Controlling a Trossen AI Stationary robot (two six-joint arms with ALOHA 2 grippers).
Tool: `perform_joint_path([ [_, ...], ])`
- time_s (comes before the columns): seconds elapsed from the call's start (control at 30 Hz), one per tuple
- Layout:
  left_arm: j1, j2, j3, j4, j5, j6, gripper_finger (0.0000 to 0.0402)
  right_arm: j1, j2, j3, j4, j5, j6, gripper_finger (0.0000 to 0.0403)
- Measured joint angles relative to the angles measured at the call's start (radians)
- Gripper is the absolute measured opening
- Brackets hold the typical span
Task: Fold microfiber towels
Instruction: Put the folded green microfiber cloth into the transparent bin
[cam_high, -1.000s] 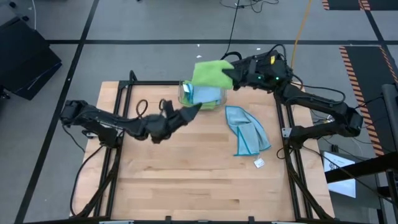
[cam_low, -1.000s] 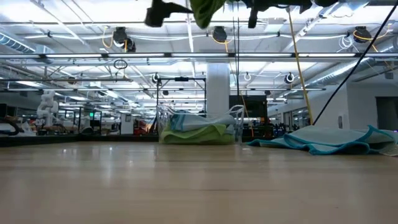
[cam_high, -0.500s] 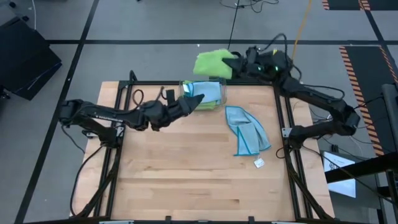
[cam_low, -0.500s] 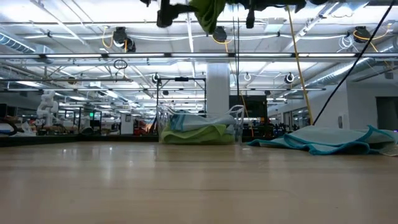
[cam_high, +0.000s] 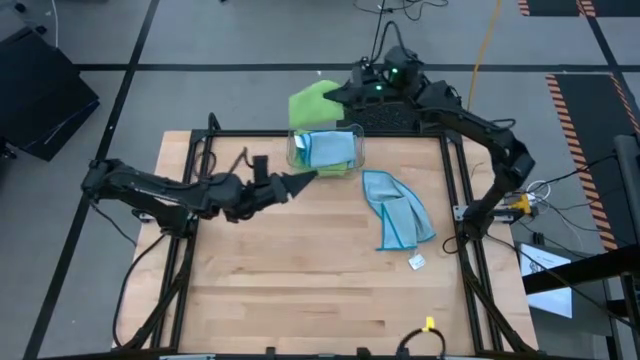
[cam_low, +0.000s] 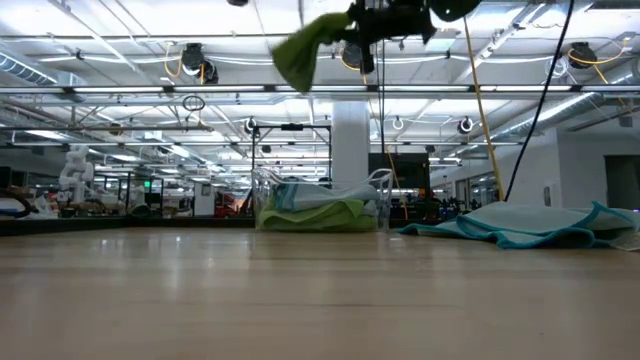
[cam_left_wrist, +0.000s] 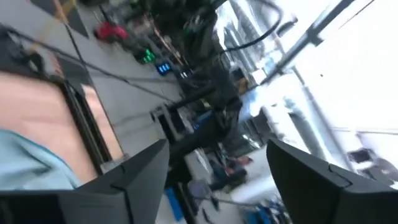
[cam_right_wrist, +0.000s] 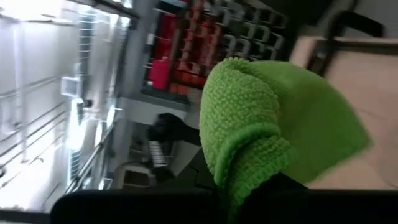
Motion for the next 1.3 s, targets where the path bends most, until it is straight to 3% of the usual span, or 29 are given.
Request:
perform_joint_path([
  [0.17,-0.039,-0.092,0.002,-0.113,-0.124,0.073,0.0248,-0.023,0.042,0.002,-0.032,-0.003,-0.016,0.0011],
  [0.33,-0.035,-0.184,0.002,-0.262,-0.166,0.136,0.0232,-0.025,0.096,0.003,-0.081,-0.003,-0.049,0.0011],
  [0.9,-0.013,-0.360,0.001,-0.581,-0.155,0.238,0.0182,-0.041,0.228,0.002,-0.137,-0.056,-0.093,0.0011],
  [1.07,-0.013,-0.368,0.001,-0.593,-0.154,0.249,0.0166,-0.041,0.274,0.002,-0.130,-0.132,-0.090,0.0011],
  [1.3,-0.013,-0.368,0.001,-0.608,-0.154,0.247,0.0157,-0.041,0.346,0.002,-0.086,-0.135,-0.093,0.0011],
])
